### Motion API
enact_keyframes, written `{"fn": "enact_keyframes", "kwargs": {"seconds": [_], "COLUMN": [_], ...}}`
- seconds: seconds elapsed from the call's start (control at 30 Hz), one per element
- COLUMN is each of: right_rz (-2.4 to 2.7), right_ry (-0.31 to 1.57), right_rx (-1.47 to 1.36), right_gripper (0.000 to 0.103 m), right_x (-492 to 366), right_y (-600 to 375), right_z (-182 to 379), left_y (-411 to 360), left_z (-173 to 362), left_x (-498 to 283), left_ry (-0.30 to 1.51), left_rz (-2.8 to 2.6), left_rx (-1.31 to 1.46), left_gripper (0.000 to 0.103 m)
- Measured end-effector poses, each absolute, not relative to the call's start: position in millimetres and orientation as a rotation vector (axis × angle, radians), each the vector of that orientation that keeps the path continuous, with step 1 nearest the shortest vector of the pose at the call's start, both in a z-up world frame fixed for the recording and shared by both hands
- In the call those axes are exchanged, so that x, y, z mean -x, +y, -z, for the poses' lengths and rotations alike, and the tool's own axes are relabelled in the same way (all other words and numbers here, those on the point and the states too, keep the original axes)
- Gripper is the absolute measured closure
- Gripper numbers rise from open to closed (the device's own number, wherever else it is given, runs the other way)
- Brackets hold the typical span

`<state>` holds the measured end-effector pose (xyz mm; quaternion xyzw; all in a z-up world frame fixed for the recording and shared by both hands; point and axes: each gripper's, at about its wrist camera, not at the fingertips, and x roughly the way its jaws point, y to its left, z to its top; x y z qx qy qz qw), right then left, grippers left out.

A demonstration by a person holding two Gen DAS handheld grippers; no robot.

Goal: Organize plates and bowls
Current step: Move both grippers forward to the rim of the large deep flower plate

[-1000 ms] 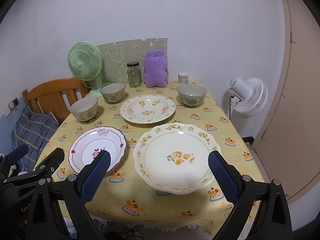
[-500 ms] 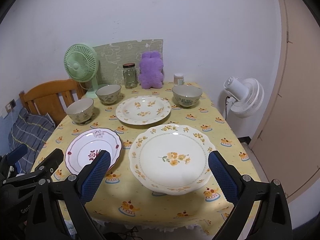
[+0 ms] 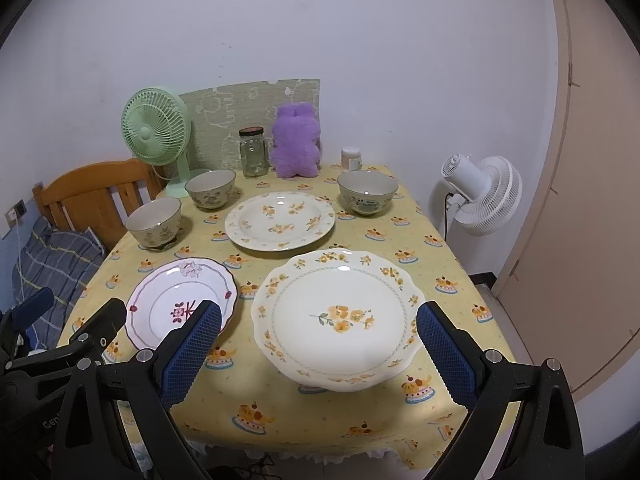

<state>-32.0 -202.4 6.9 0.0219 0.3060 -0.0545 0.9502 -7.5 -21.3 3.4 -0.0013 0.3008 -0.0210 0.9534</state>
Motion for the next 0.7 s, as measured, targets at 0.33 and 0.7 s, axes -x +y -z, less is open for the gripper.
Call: {"fn": "enact_keyframes", "kwargs": {"seconds": [0.33,0.7], "right_rz": [0.124,0.165], "right_ry": [0.632,0.662], "right_rx": [-0.043,-0.066], "right_gripper": [0.004,0.004], "right_x": [15,-19], "right_y": [-189,-169], "right_z": [-7,-11], "left_y": [-6,11], "left_z": [-2,-6], "left_x": [-10,-53], "left_ry": [0.617,0.640], "left_rz": [0.063,0.128], "left_rx": [0.010,-0.014], "left_gripper": [0.003,0.011]}}
